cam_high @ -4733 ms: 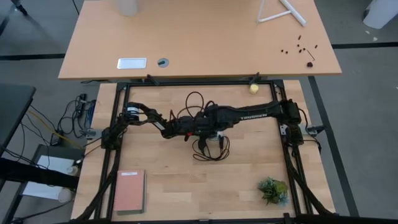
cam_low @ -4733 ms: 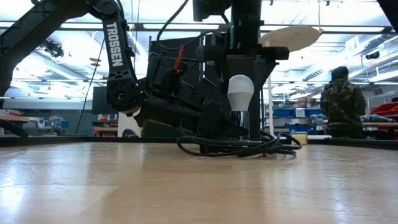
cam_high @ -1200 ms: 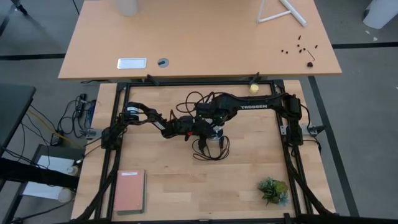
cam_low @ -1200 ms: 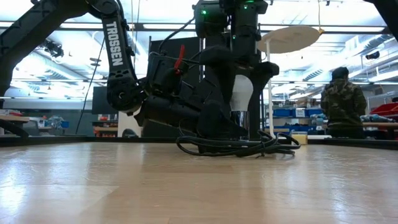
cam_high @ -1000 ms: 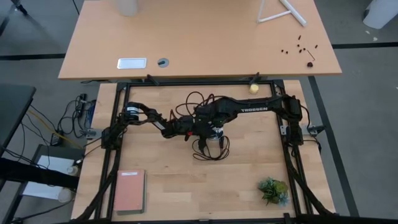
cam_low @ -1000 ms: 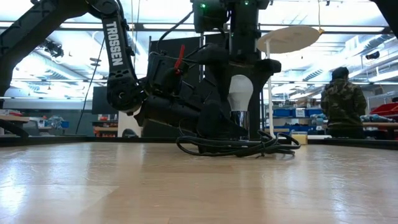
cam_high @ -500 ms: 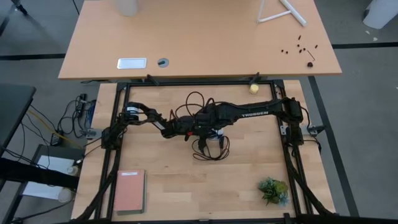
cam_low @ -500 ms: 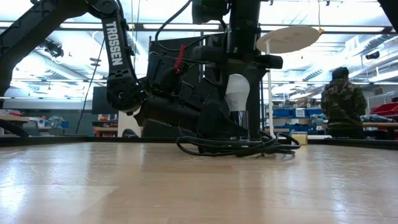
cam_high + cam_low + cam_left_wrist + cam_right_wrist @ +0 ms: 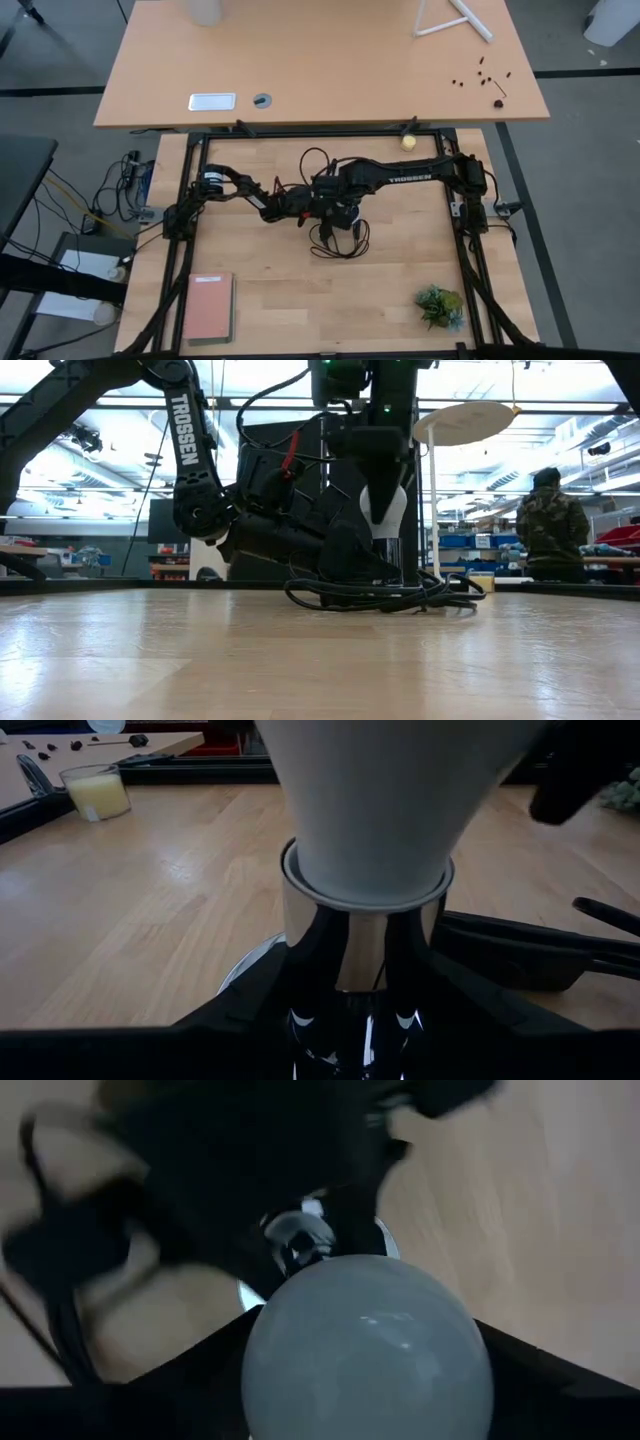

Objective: Screw lightbulb
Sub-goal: Remove the white lightbulb from the silver lamp

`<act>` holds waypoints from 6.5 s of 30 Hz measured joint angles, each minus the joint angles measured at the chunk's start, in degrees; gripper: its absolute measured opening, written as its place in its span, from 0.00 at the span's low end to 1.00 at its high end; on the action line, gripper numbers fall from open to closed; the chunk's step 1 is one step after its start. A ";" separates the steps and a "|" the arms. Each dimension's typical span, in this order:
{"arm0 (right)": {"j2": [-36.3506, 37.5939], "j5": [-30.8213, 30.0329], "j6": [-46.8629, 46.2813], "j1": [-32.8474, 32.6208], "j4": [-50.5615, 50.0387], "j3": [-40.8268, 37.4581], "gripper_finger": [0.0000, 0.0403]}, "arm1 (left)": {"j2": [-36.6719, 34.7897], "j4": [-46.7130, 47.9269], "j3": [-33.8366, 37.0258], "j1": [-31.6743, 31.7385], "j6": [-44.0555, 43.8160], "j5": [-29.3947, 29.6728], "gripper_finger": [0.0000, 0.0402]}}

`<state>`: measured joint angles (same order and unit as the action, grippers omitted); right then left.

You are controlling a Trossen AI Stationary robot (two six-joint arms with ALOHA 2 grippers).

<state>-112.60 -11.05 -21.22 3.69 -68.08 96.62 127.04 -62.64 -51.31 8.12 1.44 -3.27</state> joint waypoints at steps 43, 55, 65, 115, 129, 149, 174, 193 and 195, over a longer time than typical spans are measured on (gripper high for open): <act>0.52 2.10 -29.30 1.92 -4.35 3.39 0.97 | -0.03 0.36 0.11 0.11 -0.55 -1.27 0.46; 0.52 -1.45 -43.11 0.73 -0.17 2.59 0.90 | 0.00 0.12 0.11 0.04 -1.20 1.40 0.46; 0.48 -4.72 -50.16 -2.18 0.37 -0.09 0.86 | 0.02 0.02 0.11 0.04 -1.69 1.82 0.46; 0.42 -3.84 64.38 3.14 1.39 -1.79 0.81 | -0.04 0.38 0.15 0.24 -0.30 1.84 0.46; 0.70 0.30 9.71 -0.44 -15.74 0.94 0.93 | -0.04 0.93 0.11 0.20 -0.19 1.59 0.46; 26.55 -24.41 -33.99 -18.95 30.12 -38.37 0.86 | -0.02 0.97 0.11 0.15 -0.22 -0.07 0.46; 24.02 -40.05 -16.02 -12.78 69.78 -60.63 0.86 | 0.02 1.04 0.04 0.13 -1.00 1.10 0.46; 25.16 -32.83 -13.52 -13.01 76.23 -60.72 0.86 | 0.00 1.02 0.11 0.42 -0.36 0.62 0.46; 24.74 -32.72 -11.20 -11.97 78.19 -60.72 0.86 | 0.00 1.01 0.11 0.42 -0.39 0.64 0.46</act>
<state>-87.86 -43.78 -32.42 -8.29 10.11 35.90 127.04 -61.63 -51.20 8.54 1.05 -2.63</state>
